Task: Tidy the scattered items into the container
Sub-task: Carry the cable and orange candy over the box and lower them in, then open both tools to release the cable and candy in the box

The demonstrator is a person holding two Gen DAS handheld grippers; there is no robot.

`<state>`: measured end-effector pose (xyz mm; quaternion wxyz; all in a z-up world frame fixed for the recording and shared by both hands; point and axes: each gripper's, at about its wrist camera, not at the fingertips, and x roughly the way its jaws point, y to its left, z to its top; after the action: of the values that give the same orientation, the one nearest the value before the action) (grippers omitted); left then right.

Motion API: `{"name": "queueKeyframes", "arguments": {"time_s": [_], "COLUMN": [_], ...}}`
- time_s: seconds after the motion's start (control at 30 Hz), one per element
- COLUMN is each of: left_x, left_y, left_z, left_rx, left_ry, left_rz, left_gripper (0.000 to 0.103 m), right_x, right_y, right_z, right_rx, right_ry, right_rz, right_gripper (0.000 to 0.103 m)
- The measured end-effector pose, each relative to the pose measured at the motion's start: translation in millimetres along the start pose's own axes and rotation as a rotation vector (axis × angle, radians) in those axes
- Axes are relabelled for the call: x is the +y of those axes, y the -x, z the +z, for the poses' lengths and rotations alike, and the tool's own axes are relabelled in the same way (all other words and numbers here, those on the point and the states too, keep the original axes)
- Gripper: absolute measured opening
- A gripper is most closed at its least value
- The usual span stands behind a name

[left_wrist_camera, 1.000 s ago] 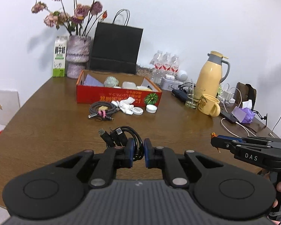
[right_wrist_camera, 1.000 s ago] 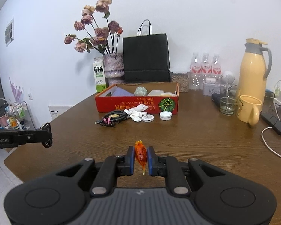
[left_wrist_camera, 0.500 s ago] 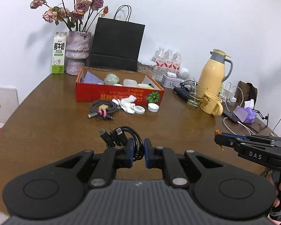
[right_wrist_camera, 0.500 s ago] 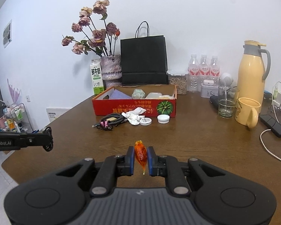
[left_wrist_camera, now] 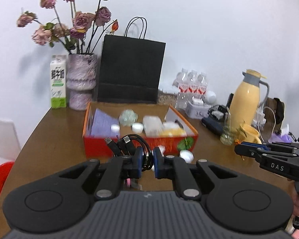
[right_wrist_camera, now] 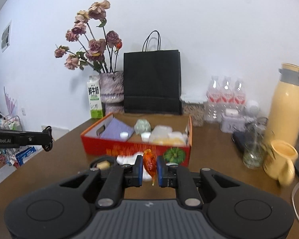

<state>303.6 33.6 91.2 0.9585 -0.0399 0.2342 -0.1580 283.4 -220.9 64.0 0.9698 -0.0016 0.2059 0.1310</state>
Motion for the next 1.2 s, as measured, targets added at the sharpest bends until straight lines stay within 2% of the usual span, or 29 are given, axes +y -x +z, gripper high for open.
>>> {"name": "queueKeyframes", "arguments": {"time_s": [0.13,0.27,0.4,0.47,0.5,0.6,0.73,0.8,0.83,0.87,0.9,0.97,1.0,1.07,1.13,1.2], "left_x": [23.4,44.7,65.9,71.2,72.6,73.3,67.2,70.9,74.5,78.1,81.9,85.9,86.6,85.1,80.5,76.4], "left_y": [-58.4,-117.7,-177.8,-203.8,-215.1,-247.7,-291.4,-313.6,-323.1,-330.1,-334.8,-332.0,-328.1,-322.3,-313.3,-303.3], "left_z": [33.7,56.4,70.8,75.5,78.5,89.2,97.7,96.6,95.2,95.4,94.9,94.3,94.6,98.1,104.7,114.0], "left_rx": [0.063,0.117,0.205,0.241,0.253,0.278,0.29,0.315,0.326,0.329,0.322,0.286,0.269,0.264,0.243,0.23], "left_ry": [0.044,0.042,0.066,0.065,0.056,0.055,-0.033,-0.063,-0.069,-0.077,-0.078,-0.047,-0.034,-0.04,-0.056,-0.056], "left_rz": [-0.026,0.013,0.031,0.054,0.054,0.073,0.136,0.171,0.171,0.169,0.185,0.243,0.24,0.22,0.232,0.243], "left_gripper": [0.012,0.012,0.012,0.012,0.012,0.012,0.012,0.012,0.014,0.022,0.026,0.032,0.035,0.051,0.056,0.066], "right_x": [-17.9,-32.2,-39.8,-50.5,-50.5,-66.7,-89.5,-99.4,-102.5,-105.7,-109.8,-118.6,-121.4,-119.0,-117.0,-109.5], "right_y": [-52.1,-109.3,-166.4,-205.5,-205.5,-247.0,-301.8,-326.5,-336.4,-344.3,-351.6,-358.5,-358.3,-350.4,-347.1,-331.2], "right_z": [32.3,57.6,77.2,88.1,88.1,97.8,102.9,101.3,100.7,99.6,98.9,97.8,97.3,98.6,99.7,106.3], "right_rx": [0.003,0.042,0.082,0.102,0.102,0.135,0.214,0.253,0.265,0.274,0.284,0.288,0.287,0.275,0.273,0.265], "right_ry": [-0.047,-0.1,-0.126,-0.149,-0.149,-0.161,-0.208,-0.227,-0.224,-0.222,-0.228,-0.266,-0.285,-0.271,-0.263,-0.247], "right_rz": [0.034,0.048,0.071,0.055,0.055,-0.006,-0.039,-0.069,-0.087,-0.1,-0.106,-0.073,-0.065,-0.067,-0.069,-0.073], "right_gripper": [0.013,0.013,0.013,0.013,0.013,0.013,0.013,0.017,0.017,0.028,0.046,0.047,0.047,0.048,0.052,0.053]}}
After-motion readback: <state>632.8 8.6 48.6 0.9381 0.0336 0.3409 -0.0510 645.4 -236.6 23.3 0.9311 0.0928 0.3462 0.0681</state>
